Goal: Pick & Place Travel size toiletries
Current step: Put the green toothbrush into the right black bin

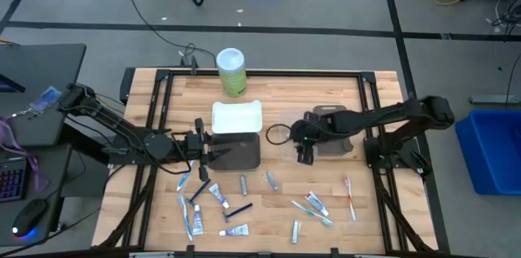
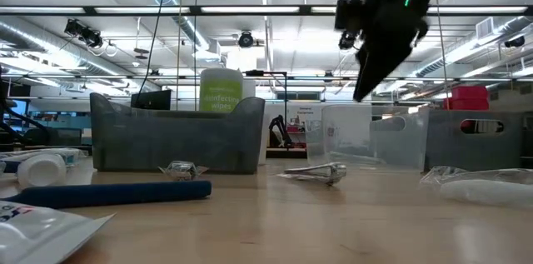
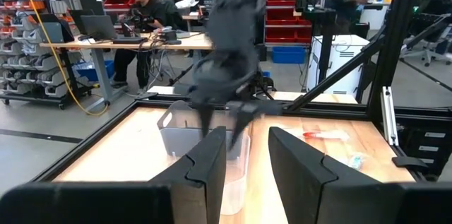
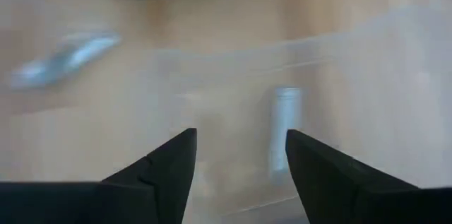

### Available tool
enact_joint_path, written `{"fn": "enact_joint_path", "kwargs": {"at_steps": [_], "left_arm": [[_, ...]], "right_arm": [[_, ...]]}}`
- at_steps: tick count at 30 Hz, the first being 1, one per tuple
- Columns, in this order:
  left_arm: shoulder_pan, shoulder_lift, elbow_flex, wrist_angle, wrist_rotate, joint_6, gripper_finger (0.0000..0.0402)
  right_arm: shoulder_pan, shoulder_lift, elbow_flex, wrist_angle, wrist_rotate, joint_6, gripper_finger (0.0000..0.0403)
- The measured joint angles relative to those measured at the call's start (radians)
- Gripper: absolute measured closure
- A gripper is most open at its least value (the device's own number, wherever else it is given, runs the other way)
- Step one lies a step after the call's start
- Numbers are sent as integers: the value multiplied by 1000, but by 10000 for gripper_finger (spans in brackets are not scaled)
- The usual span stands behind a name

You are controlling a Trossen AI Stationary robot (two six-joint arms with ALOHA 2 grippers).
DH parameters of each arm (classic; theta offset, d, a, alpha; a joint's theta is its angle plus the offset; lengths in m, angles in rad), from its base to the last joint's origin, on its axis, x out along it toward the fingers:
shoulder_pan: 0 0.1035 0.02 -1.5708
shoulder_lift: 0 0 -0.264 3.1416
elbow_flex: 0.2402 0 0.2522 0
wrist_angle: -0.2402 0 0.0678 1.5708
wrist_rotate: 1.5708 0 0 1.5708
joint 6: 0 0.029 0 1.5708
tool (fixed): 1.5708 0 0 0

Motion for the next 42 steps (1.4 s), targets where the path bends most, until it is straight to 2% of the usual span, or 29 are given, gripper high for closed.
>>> {"fn": "enact_joint_path", "kwargs": {"at_steps": [6,11,15,19,21,31,37,42], "left_arm": [[0,0,0,-26,0,0,285],[0,0,0,-60,0,-8,285],[0,0,0,-60,0,-8,285],[0,0,0,-60,0,-10,285],[0,0,0,-58,0,-10,285],[0,0,0,-40,2,-12,285],[0,0,0,-42,85,-29,285],[0,0,0,-46,160,-35,285]], "right_arm": [[165,-26,13,-23,-274,170,200],[334,-26,3,-3,-310,378,205],[453,-21,-43,81,-210,480,193],[525,21,-107,234,-45,486,178],[543,52,-133,321,1,490,175],[574,269,-142,509,-14,467,202],[574,344,-139,584,-24,467,219],[582,361,-136,551,39,400,241]]}}
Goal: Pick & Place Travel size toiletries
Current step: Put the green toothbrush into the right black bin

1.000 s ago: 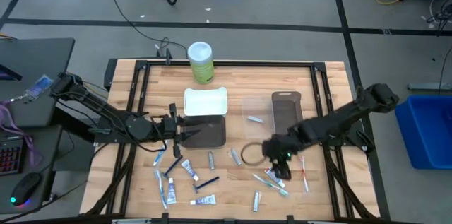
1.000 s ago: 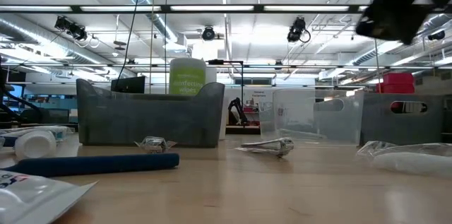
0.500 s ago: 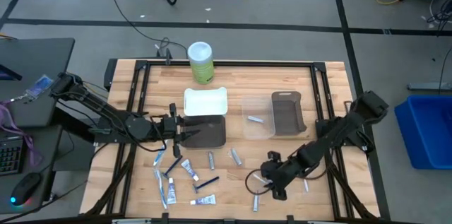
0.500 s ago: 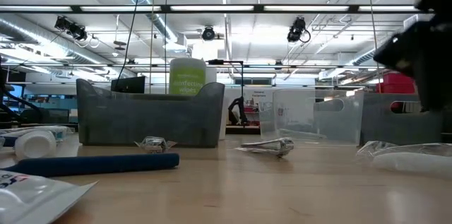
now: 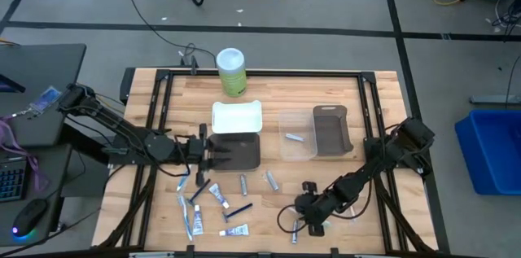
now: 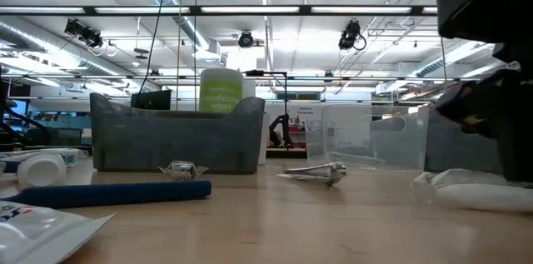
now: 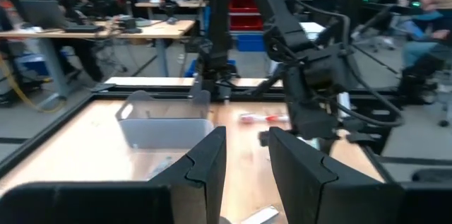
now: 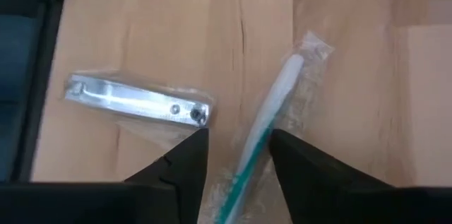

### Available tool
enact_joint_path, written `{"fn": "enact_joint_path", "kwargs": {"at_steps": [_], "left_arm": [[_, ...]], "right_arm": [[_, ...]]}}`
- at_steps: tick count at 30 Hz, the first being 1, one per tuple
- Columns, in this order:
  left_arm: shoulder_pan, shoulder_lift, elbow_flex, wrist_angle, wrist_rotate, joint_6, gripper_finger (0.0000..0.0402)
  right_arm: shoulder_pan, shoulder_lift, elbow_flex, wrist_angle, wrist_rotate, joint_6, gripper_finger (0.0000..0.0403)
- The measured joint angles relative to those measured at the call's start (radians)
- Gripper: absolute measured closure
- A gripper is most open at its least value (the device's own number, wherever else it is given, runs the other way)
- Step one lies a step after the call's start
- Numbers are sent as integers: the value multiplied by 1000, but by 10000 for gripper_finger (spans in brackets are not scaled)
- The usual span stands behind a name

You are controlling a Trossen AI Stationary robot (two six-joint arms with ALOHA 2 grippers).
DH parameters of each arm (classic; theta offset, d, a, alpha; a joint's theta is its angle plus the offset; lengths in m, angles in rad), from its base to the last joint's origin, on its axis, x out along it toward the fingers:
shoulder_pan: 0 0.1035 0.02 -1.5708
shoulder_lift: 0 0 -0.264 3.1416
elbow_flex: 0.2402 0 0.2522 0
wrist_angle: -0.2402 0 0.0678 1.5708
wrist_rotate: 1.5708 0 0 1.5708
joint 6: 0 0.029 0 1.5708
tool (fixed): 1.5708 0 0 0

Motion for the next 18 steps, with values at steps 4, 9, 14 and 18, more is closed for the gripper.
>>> {"fn": "enact_joint_path", "kwargs": {"at_steps": [4,9,14,18], "left_arm": [[0,0,0,0,26,-1,285],[0,0,0,-2,25,1,285],[0,0,0,-4,25,1,285],[0,0,0,-4,25,1,285]], "right_arm": [[12,3,-3,3,103,-89,269],[18,6,-7,42,139,-112,344],[3,-18,-1,95,108,-175,388],[-30,-101,31,82,109,-180,379]]}}
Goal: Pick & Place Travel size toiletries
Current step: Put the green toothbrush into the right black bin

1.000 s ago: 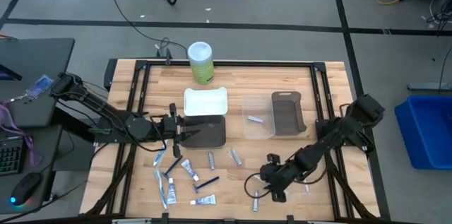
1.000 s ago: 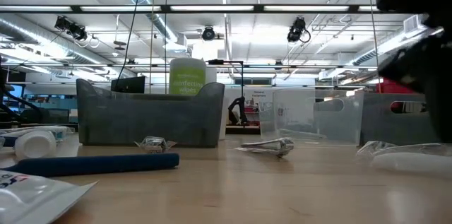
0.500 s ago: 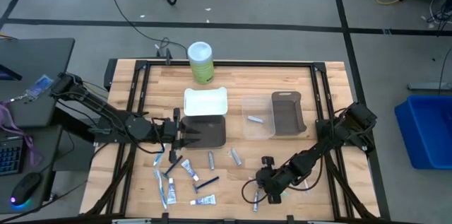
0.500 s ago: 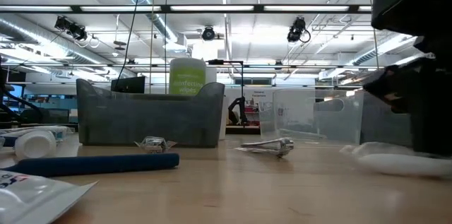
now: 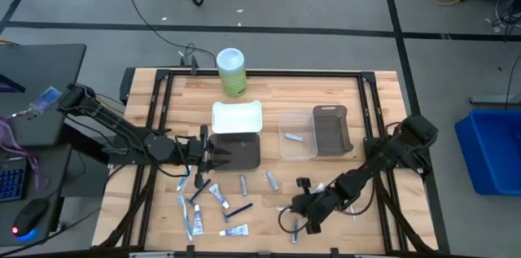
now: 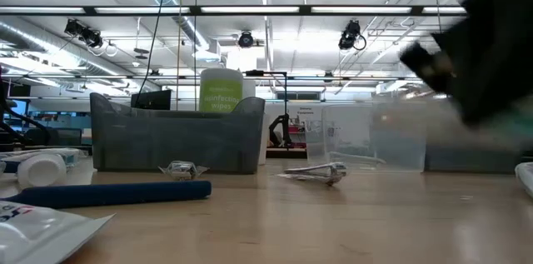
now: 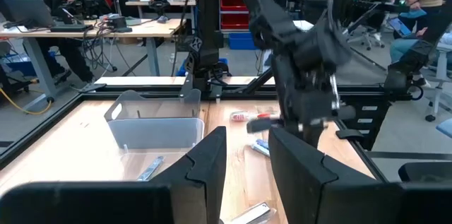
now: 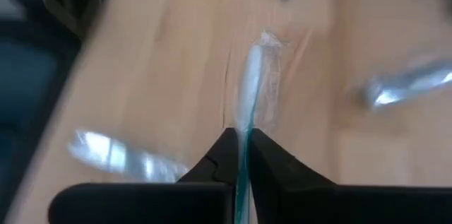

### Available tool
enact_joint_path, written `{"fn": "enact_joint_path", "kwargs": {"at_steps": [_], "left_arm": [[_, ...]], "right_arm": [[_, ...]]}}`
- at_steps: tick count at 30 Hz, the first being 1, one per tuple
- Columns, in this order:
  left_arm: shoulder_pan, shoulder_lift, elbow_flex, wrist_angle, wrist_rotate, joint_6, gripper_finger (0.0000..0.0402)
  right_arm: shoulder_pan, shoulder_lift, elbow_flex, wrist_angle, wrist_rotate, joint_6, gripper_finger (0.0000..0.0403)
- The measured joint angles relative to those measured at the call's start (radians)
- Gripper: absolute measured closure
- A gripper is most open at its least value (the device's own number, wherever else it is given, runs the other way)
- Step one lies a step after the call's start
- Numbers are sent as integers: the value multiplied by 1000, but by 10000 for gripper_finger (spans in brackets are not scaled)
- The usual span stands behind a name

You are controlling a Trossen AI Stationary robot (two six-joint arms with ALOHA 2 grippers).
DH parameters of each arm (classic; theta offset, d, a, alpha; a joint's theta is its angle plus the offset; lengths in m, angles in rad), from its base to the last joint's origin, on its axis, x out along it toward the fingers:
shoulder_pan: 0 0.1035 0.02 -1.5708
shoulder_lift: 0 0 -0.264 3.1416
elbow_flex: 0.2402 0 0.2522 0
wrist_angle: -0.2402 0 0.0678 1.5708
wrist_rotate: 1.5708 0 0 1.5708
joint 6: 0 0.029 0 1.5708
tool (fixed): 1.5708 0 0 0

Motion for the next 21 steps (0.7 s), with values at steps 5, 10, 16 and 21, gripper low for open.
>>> {"fn": "enact_joint_path", "kwargs": {"at_steps": [5,10,16,21], "left_arm": [[0,0,0,0,0,-1,285],[0,1,0,0,0,-2,285],[0,2,0,1,0,-3,285],[0,2,0,1,0,-3,285]], "right_arm": [[-55,-190,62,-185,59,-10,379],[-102,-418,87,-520,365,234,378],[-177,-561,55,-1042,587,717,377],[-268,-578,-41,-1115,654,771,368]]}}
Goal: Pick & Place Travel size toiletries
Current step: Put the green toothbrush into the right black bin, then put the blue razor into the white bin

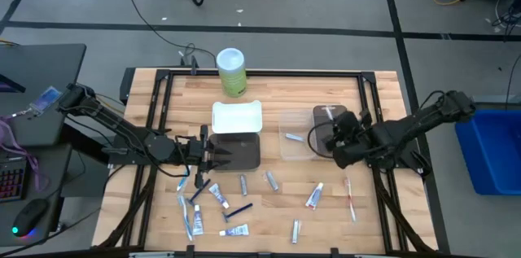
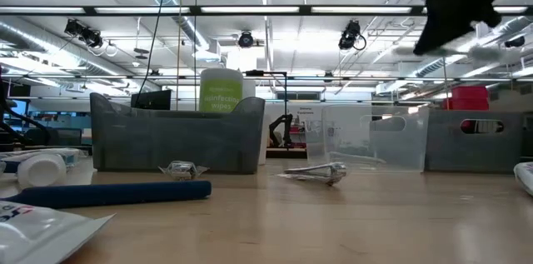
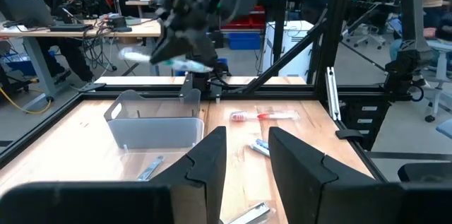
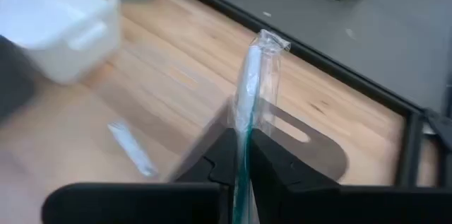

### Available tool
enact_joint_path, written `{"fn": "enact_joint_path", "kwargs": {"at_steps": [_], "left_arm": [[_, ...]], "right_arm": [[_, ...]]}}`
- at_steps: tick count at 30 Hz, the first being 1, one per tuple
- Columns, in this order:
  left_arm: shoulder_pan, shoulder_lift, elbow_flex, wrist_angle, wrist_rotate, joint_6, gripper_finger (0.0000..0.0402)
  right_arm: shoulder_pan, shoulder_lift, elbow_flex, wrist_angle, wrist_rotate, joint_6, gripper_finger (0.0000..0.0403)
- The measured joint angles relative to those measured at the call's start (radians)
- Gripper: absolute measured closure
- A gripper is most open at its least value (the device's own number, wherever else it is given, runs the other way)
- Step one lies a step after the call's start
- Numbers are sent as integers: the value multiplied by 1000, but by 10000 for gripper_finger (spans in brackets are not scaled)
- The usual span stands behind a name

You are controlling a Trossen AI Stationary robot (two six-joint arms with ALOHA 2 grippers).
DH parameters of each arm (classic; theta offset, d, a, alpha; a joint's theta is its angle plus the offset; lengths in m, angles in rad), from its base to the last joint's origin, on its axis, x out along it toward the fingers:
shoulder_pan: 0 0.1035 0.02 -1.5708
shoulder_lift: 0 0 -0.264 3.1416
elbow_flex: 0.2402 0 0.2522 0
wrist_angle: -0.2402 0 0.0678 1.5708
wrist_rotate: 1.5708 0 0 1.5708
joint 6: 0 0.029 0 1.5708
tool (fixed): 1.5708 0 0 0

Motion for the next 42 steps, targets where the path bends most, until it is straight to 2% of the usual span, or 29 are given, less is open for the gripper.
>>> {"fn": "enact_joint_path", "kwargs": {"at_steps": [4,9,11,15,20,23,30,34,39,42], "left_arm": [[0,0,0,0,0,-4,285],[0,0,0,0,0,-4,285],[0,0,0,-1,0,-3,285],[0,0,0,0,0,-1,285],[0,0,0,0,0,-1,285],[0,2,0,0,0,-27,285],[0,84,1,78,0,-66,285],[0,119,11,134,-53,-52,285],[-1,88,84,-55,-229,-74,285],[0,60,175,-266,-267,-147,285]], "right_arm": [[-73,10,-110,147,-55,-185,358],[-163,10,-228,329,-68,-314,343],[-205,10,-247,364,-120,-371,331],[-259,10,-240,389,-236,-471,291],[-262,9,-183,431,-213,-582,238],[-250,9,-142,513,-255,-668,216],[-221,9,-126,848,-431,-941,202],[-226,9,-126,976,-439,-1089,209],[-246,9,-126,1028,-433,-1204,218],[-258,9,-126,1027,-432,-1219,221]]}}
